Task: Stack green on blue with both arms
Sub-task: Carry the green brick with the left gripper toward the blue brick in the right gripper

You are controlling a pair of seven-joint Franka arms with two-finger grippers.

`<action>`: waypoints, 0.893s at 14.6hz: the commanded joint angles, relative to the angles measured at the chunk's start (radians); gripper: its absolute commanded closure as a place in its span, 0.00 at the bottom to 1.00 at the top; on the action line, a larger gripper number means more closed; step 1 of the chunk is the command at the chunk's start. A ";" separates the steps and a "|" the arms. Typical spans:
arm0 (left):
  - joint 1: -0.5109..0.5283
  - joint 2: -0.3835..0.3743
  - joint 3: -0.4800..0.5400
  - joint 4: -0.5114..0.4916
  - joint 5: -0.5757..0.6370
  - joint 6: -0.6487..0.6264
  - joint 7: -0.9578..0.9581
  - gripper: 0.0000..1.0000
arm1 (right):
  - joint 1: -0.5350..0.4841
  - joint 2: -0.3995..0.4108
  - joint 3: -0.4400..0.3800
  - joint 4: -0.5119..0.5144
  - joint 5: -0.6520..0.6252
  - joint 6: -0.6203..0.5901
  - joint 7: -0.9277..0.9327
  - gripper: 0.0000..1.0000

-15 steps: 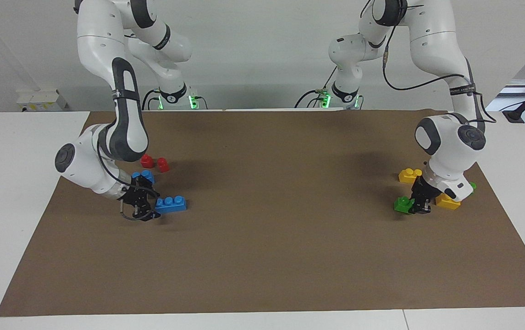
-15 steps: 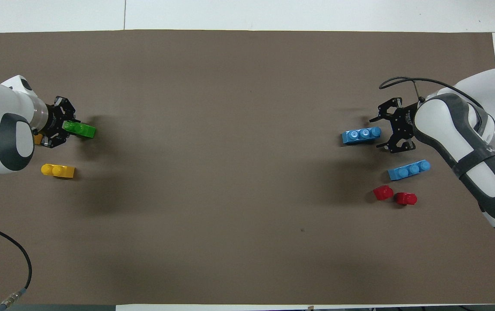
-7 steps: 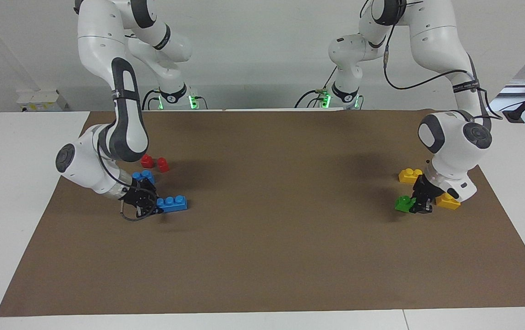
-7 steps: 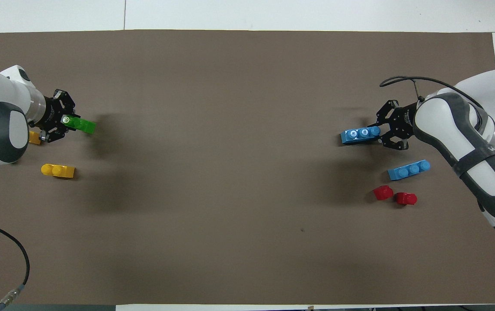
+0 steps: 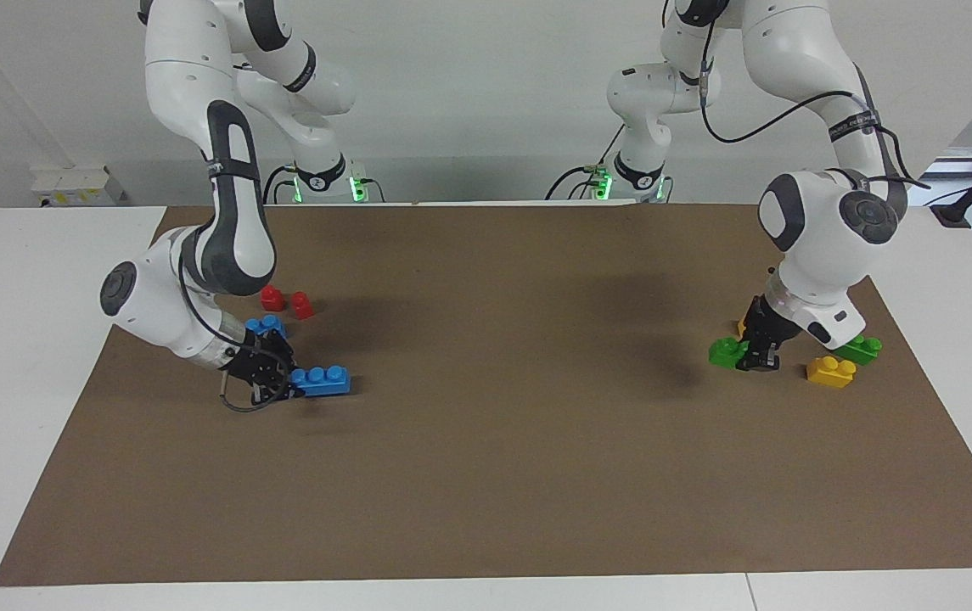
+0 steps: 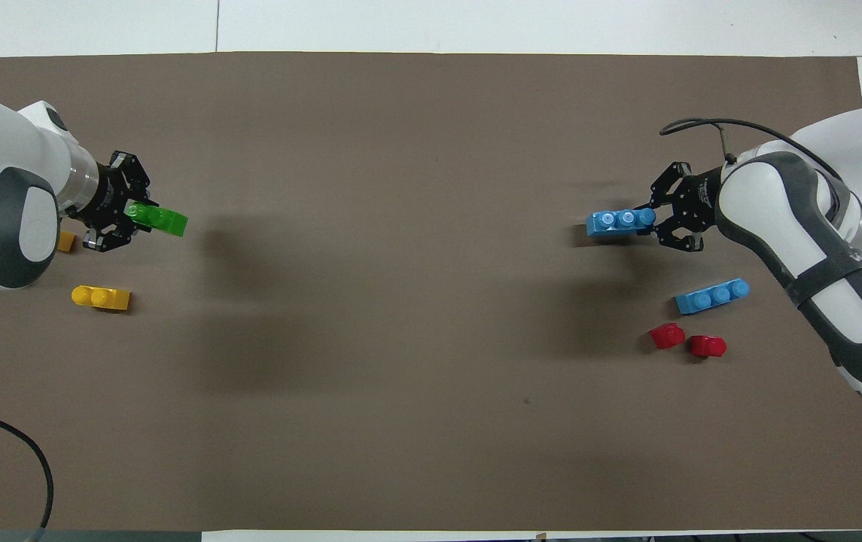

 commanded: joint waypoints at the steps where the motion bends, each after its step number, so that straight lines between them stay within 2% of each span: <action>1: -0.061 -0.043 0.009 -0.010 0.012 -0.055 -0.096 1.00 | 0.088 -0.037 -0.001 0.001 0.013 -0.001 0.103 0.90; 4: -0.115 -0.081 0.007 -0.010 0.009 -0.096 -0.175 1.00 | 0.187 -0.048 -0.005 0.007 -0.004 0.013 0.240 0.90; 7: -0.161 -0.112 0.006 -0.012 -0.008 -0.133 -0.225 1.00 | 0.296 -0.055 -0.005 0.013 -0.033 0.082 0.430 0.90; 10: -0.192 -0.130 0.006 -0.012 -0.011 -0.144 -0.279 1.00 | 0.396 -0.054 -0.002 -0.002 -0.046 0.197 0.591 0.90; 13: -0.217 -0.133 0.004 -0.012 -0.011 -0.142 -0.328 1.00 | 0.476 -0.051 -0.002 -0.025 -0.046 0.289 0.677 0.90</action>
